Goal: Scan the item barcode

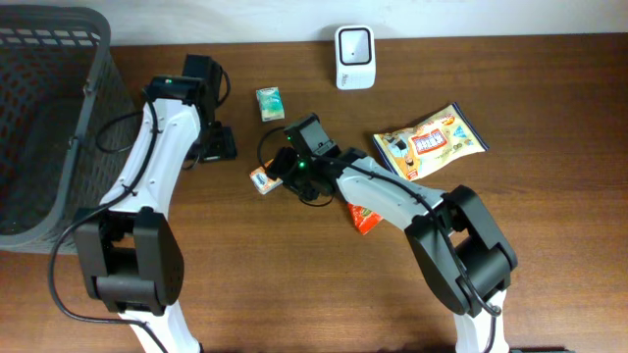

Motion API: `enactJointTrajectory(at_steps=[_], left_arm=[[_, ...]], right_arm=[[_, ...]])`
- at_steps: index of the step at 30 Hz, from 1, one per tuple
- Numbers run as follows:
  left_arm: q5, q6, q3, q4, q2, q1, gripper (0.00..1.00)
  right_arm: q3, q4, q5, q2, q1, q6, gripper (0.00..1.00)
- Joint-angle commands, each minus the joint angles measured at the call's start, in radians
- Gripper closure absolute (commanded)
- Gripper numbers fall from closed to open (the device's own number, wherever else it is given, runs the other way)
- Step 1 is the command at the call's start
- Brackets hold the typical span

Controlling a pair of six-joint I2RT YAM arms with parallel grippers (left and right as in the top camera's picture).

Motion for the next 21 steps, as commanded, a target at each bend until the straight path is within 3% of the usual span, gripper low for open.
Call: enactJointTrajectory(at_steps=[1, 14, 16, 21], left_arm=[[-0.015, -0.017, -0.051, -0.003, 0.007, 0.005, 0.01], [-0.015, -0.017, -0.079, 0.006, 0.007, 0.005, 0.01], [-0.016, -0.017, -0.079, 0.006, 0.007, 0.005, 0.01], [-0.016, -0.017, -0.079, 0.006, 0.007, 0.005, 0.01]], right_arm=[[0.006, 0.004, 0.031, 0.038, 0.019, 0.061, 0.41], [0.006, 0.03, 0.076, 0.084, 0.021, 0.078, 0.59], [0.006, 0.029, 0.093, 0.085, 0.021, 0.078, 0.71], [0.006, 0.034, 0.135, 0.085, 0.021, 0.077, 0.72]])
